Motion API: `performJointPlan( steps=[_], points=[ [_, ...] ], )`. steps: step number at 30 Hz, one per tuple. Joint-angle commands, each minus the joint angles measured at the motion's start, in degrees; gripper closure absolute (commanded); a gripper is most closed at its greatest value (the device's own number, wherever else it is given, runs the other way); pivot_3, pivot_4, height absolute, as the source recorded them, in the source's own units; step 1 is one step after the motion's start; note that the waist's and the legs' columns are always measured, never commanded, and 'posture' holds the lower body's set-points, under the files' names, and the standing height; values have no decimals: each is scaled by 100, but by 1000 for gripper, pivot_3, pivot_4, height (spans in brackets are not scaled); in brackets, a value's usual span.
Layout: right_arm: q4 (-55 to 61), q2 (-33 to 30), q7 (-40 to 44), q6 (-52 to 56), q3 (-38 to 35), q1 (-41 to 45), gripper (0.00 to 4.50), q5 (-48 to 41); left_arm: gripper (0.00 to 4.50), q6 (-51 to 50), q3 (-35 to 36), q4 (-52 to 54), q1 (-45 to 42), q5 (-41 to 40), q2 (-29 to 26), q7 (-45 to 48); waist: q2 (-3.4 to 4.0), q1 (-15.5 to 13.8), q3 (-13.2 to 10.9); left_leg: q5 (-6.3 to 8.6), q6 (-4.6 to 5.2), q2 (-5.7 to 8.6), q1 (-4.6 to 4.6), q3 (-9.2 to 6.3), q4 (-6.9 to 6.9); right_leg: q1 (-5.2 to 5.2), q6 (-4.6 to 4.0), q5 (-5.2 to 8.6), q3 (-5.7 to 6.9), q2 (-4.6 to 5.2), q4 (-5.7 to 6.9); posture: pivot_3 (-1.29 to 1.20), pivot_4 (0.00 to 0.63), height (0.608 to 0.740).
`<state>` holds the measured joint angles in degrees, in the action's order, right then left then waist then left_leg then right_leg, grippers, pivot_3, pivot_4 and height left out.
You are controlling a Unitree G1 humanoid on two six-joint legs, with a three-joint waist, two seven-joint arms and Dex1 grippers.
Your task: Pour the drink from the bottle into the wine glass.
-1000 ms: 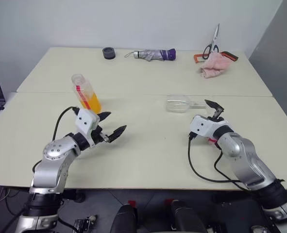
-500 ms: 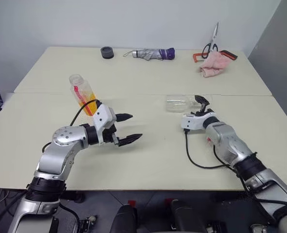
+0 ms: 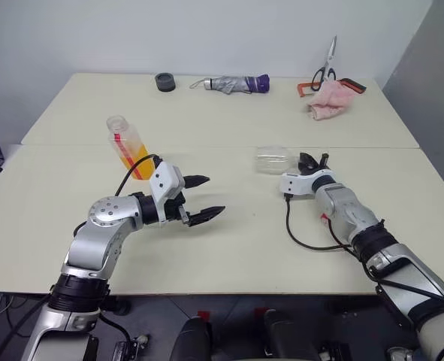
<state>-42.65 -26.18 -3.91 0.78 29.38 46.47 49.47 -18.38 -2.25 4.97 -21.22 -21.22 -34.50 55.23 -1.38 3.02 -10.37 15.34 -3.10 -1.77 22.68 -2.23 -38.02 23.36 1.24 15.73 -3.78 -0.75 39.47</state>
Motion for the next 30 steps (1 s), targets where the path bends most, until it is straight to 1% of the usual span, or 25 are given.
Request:
performJointPlan(
  steps=[1,4,8,10,12,13,15,18,21,24,30],
  points=[
    [7,44,-134,-82,-114,80,4402,-131,0,-26,123,192,-78,-6,-1,-135,0,19,0,0,0,0,-2,0,0,0,0,0,0,0,3,0,150,740],
    [605,227,28,-146,-551,-48,4402,-708,0,-219,365,252,38,-169,6,-350,1,26,-1,0,0,0,-4,0,1,0,0,0,-2,-1,7,0,150,740],
    [1377,913,612,-419,-1101,-305,4402,-1950,0,-517,643,493,292,-367,-34,-558,2,110,-1,0,0,-5,5,-4,6,15,-1,1,-8,-4,10,0,150,740],
    [1393,1779,1260,-469,-1517,-319,4402,-3197,0,-754,838,695,407,-557,-83,-626,2,145,-1,0,0,-7,6,-9,8,16,-1,1,-6,-4,11,0,150,740],
    [1197,2477,1743,-561,-1876,-220,4402,-4105,0,-945,1006,828,459,-706,-166,-664,2,181,-1,0,0,-16,6,-19,8,16,-2,0,-4,-3,10,0,150,740],
    [1074,2731,2000,-516,-2054,-164,4402,-4474,0,-1006,1063,867,479,-748,-217,-663,4,182,-3,0,0,-18,5,-24,9,16,-2,0,-2,-3,13,0,150,740],
    [626,3126,2360,-675,-2247,13,4402,-4902,0,-1119,1198,952,547,-814,-351,-656,5,175,-4,0,0,-18,7,-37,9,16,-3,0,5,-4,16,0,150,740],
    [-219,3519,2525,-910,-2409,324,4402,-5203,0,-1202,1370,1041,639,-863,-513,-689,6,83,-4,0,-1,-1,8,-48,6,9,-3,0,18,8,14,0,150,740],
    [-901,3660,2636,-1210,-2469,515,4402,-5288,0,-1263,1458,1129,681,-900,-600,-743,6,1,-4,0,0,9,7,-51,4,-2,-2,1,24,16,3,0,150,740],
    [-1241,3678,2671,-1453,-2459,578,4402,-5271,0,-1300,1493,1196,716,-932,-627,-759,7,19,-4,0,-1,6,4,-48,6,-1,-2,1,23,12,2,0,150,740],
    [-1381,3456,2974,-1742,-2314,102,4402,-5171,0,-1370,1581,1326,880,-971,-714,-706,6,32,-4,-1,-1,-3,-6,-48,11,-1,-9,5,19,3,13,0,150,740]
  ],
)
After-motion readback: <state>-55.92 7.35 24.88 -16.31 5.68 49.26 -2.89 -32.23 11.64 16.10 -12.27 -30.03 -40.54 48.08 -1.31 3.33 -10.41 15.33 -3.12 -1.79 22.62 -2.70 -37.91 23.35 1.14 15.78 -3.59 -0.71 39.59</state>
